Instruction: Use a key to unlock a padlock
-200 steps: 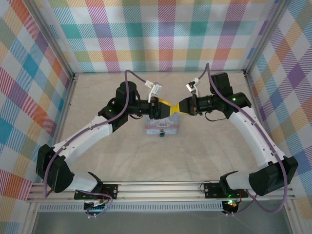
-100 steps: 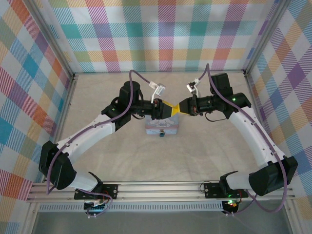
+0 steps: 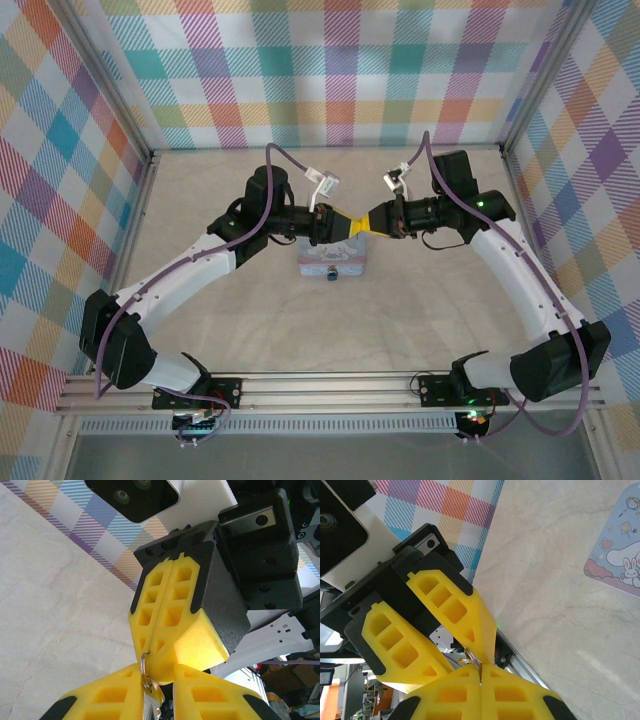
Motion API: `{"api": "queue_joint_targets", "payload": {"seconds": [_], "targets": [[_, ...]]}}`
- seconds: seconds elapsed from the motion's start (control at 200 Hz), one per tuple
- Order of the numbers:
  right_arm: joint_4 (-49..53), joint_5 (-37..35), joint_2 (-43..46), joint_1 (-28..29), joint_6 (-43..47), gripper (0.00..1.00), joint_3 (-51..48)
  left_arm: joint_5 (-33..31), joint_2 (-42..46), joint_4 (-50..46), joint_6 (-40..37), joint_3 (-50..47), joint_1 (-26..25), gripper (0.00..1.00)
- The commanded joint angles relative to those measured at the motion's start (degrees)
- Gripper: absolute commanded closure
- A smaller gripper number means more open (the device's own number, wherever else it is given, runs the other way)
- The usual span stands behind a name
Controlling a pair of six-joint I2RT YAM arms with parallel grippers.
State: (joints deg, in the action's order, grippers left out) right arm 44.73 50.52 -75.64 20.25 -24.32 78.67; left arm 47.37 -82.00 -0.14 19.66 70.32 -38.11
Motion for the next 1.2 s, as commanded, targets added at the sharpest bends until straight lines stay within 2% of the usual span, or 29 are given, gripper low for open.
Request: {"api": "queue_joint_targets", "payload": {"seconds": [0.0,0.235,0.85,0.91,1.065,1.125,1.195], "targets": [[-0.4,1.0,0.9,0.3,1.4,1.0,0.0,0.0,1.5,-2.3,-2.0,1.5,-0.7,0.83],[-0.1,1.0,1.1,0.3,1.6,1.0,0.1,-1.0,2.5,-4.5,-3.5,1.1,-0.7,0.87],[0.4,0.7,1.0,0.1,2.4,1.0,0.2,-2.8,4.9,-8.9,-5.8,-0.3,0.2,0.89],[0.3,0.8,1.1,0.1,2.3,1.0,0.1,-2.7,5.3,-9.1,-5.9,-0.5,0.2,0.94],[-0.9,1.3,1.3,0.1,2.2,1.0,-0.8,-2.4,5.4,-9.2,-6.1,-0.5,0.3,1.0],[-1.8,1.2,1.7,-0.1,1.7,0.88,-1.3,-2.1,5.4,-9.1,-5.9,-0.4,0.3,1.0],[-4.6,2.0,2.9,-1.1,0.3,0.8,-2.7,-2.1,5.5,-8.6,-5.4,-0.4,0.3,1.0]]}}
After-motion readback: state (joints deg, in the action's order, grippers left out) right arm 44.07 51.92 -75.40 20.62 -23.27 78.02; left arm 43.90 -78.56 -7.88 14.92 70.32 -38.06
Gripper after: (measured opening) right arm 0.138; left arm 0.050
